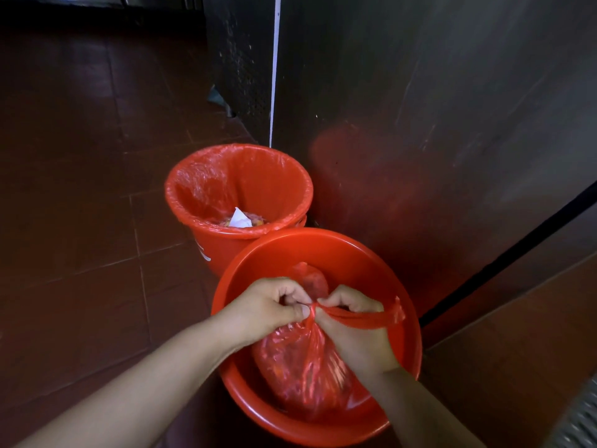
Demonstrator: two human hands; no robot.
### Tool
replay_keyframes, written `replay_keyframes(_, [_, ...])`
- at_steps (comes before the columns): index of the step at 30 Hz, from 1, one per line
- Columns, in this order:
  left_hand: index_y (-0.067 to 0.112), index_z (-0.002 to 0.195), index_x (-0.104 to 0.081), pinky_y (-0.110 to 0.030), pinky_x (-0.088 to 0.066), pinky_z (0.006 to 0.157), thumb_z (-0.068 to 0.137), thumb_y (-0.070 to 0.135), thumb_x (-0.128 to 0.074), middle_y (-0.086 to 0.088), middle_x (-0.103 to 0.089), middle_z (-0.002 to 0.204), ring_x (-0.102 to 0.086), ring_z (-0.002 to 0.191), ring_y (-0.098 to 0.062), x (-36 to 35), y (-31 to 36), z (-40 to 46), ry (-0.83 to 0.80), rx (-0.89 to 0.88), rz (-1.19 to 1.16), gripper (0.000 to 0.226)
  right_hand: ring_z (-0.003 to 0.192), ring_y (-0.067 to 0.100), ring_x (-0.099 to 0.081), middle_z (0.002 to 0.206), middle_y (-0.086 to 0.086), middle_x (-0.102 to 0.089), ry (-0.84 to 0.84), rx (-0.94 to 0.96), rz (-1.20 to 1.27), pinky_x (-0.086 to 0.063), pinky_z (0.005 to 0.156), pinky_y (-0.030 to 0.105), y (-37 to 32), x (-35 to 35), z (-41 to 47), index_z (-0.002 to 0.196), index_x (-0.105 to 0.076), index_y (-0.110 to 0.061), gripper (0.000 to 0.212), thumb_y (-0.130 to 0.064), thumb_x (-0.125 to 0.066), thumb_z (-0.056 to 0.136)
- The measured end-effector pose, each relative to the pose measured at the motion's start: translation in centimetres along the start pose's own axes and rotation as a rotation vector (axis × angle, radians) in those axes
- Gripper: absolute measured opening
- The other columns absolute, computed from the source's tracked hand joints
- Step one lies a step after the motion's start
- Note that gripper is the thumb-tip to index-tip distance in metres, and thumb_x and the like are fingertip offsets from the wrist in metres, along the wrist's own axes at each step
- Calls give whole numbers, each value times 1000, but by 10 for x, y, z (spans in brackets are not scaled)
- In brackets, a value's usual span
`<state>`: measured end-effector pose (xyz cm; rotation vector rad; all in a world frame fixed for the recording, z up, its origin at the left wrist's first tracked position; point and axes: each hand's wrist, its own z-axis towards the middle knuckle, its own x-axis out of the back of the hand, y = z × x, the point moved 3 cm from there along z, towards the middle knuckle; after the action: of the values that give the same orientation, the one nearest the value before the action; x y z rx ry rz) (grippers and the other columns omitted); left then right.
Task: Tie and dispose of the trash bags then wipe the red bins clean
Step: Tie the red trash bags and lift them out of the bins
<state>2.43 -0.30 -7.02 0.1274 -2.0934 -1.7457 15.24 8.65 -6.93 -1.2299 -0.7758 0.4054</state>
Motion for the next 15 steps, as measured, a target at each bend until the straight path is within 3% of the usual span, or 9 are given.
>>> replay_keyframes(5, [14,69,-63,-27,-46,70,79,9,-69,3,-59,75,-56,73,-7,8,29,-3,109,-357,397,12,62,3,-60,64,4,-67,-122,13,140,-46,60,17,-12,12,10,67,-68,-7,14,2,-72,78])
replay_keyframes(9, [19,75,-56,-25,-43,67,83,21,-57,8,-55,79,-55,74,-12,19,40,-21,130,-623,852,8,51,0,-52,53,-6,-58,-155,-24,295,-41,51,13,-11,20,12,59,-62,-12,22,-2,-69,77])
replay_keyframes(12, [17,71,-58,-25,-46,64,71,16,-63,2,-57,72,-59,68,-18,21,25,-30,36,-634,1140,6,47,3,-50,48,-5,-54,-115,-165,238,-39,48,17,9,19,6,56,-61,-16,30,3,-69,78])
replay_keyframes(15, [18,72,-59,-22,-48,63,65,15,-59,3,-59,73,-61,67,-18,13,2,-35,-17,-571,1187,7,46,5,-48,46,-4,-53,-124,-249,135,-37,47,17,26,11,-2,59,-61,-11,24,1,-69,78])
